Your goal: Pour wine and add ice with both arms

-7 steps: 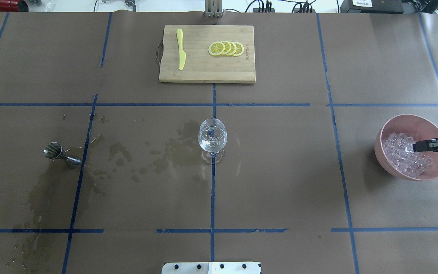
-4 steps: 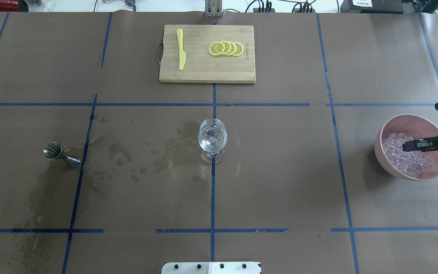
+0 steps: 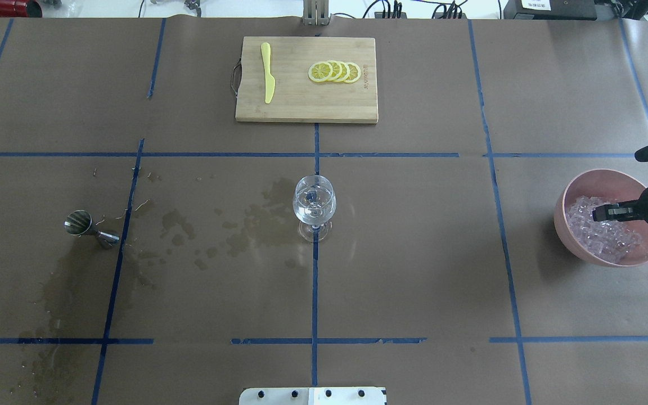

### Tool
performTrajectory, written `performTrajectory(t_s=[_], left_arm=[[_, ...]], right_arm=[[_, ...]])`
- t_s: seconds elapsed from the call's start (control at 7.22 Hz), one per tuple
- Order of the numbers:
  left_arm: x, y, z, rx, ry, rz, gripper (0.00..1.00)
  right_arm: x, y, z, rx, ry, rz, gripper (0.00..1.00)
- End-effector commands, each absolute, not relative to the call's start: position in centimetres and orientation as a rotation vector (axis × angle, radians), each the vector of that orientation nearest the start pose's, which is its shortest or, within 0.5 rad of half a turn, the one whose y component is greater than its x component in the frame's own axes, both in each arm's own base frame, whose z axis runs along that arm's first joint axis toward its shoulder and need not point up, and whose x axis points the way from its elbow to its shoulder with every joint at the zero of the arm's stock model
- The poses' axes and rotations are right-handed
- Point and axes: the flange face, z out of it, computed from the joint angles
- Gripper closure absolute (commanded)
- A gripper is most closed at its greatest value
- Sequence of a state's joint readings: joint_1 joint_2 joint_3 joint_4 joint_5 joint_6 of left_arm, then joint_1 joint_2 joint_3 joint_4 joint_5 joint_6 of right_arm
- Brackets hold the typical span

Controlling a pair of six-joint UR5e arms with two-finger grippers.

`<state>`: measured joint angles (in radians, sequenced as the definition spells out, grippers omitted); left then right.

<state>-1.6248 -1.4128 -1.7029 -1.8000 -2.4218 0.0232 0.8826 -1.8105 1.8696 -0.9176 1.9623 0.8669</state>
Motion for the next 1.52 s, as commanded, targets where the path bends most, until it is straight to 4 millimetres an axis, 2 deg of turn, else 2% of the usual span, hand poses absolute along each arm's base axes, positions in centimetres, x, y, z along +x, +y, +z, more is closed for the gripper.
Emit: performTrajectory(t_s=[0.0,0.14,0.28,0.42,0.69,0.83,0.97,1.11,1.25,1.39], left_arm=[[-8.2,-43.2,63.7,0.224,0.84,0.058,0.0],[-8.2,-43.2,63.7,0.224,0.84,0.058,0.0],[-8.2,-43.2,63.7,0.224,0.84,0.058,0.0],[-8.2,-43.2,63.6,0.225,0.84,0.059,0.0],[-8.2,-43.2,63.6,0.225,0.84,0.059,0.0],[-8.2,-43.3,63.5,0.227,0.842,0.06,0.0],[-8.2,-43.3,63.5,0.229,0.841,0.062,0.0],[-8.2,-43.3,63.3,0.232,0.843,0.063,0.0],[-8.1,-43.4,63.1,0.235,0.844,0.067,0.0],[-8.1,-43.4,62.8,0.25,0.844,0.072,0.0]], right_arm=[[-19.7,-38.8,55.8,0.233,-0.758,0.025,0.84],[-19.7,-38.8,55.4,0.238,-0.764,0.021,1.0],[-19.5,-38.8,54.3,0.255,-0.776,0.015,1.0],[-19.2,-38.6,51.5,0.291,-0.809,0.001,1.0],[-17.4,-39.2,47.4,0.37,-0.856,-0.018,1.0],[-16.4,-41.0,44.4,0.388,-0.895,0.002,1.0],[-16.3,-43.8,40.3,0.402,-0.897,0.03,1.0],[-17.9,-45.9,35.5,0.385,-0.895,0.038,1.0],[-20.1,-47.1,31.8,0.382,-0.908,0.022,1.0],[-22.6,-47.1,28.6,0.366,-0.962,0.053,1.0]])
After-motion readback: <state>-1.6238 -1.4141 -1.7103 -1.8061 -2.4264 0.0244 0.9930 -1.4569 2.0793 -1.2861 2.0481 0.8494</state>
